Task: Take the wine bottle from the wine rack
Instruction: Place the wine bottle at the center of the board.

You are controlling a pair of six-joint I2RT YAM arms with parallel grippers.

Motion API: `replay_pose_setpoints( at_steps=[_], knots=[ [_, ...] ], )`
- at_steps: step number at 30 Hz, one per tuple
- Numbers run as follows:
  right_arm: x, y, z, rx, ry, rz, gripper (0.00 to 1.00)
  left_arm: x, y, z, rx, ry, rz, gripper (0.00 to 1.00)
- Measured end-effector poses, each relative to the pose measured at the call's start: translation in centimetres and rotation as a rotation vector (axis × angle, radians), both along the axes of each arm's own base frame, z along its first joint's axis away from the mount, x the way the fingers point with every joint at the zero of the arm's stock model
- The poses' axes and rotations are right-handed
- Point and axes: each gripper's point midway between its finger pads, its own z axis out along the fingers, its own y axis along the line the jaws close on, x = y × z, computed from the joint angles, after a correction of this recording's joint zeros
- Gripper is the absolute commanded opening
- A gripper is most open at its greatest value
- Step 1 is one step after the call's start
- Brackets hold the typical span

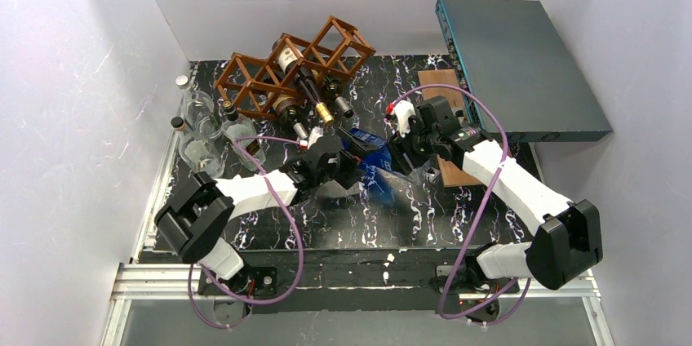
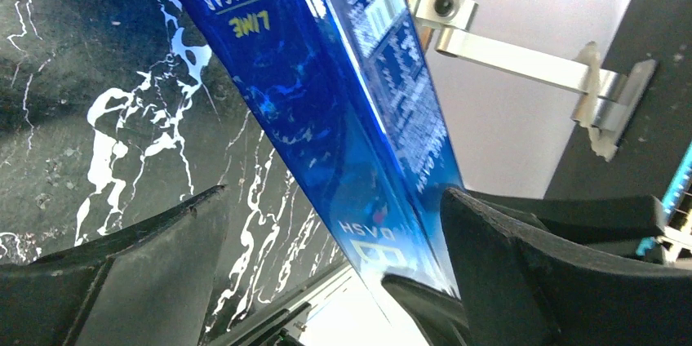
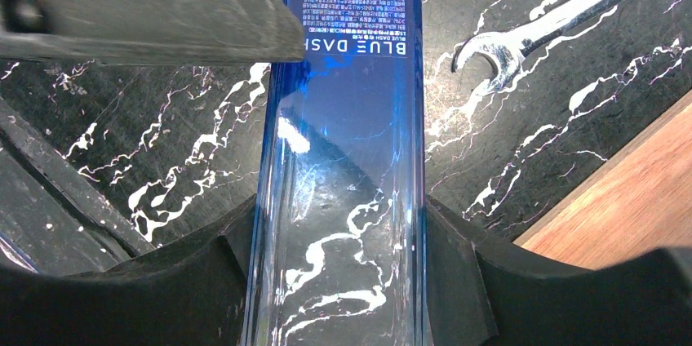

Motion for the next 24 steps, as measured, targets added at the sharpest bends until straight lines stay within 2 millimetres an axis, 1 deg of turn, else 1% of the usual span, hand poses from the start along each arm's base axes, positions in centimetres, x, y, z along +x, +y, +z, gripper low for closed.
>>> replay_pose_setpoints(
  at_steps=[4, 7, 10, 13, 16, 20, 24],
  knots=[
    [-0.1, 0.0, -0.1, -0.005, -0.002, 0.008, 0.01, -0.6, 0.7, 1.6, -0.014, -0.027, 0.000, 0.98],
    [-0.1, 0.1, -0.1, -0.011, -0.009, 0.023, 0.01, -1.2, 1.3, 2.2, -0.007, -0.045, -0.010, 0.98],
    [-0.3, 0.1, -0.2, -0.019, -0.012, 0.038, 0.01, -2.0, 2.2, 2.6, 0.027, -0.064, -0.031, 0.98],
    [-0.6, 0.2, -0.4, -0.034, -0.012, 0.064, 0.01, -2.7, 3.0, 3.7, 0.065, -0.104, -0.061, 0.98],
    [-1.1, 0.3, -0.7, -0.054, -0.011, 0.098, 0.01, -3.8, 4.3, 4.5, 0.121, -0.142, -0.096, 0.98],
    [-1.9, 0.5, -1.2, -0.100, -0.010, 0.156, 0.01, -5.3, 6.4, 5.3, 0.230, -0.191, -0.150, 0.98],
    [-2.1, 1.2, -0.9, -0.144, -0.046, 0.224, 0.01, -6.6, 8.4, 5.9, 0.337, -0.259, -0.210, 0.98]
  ],
)
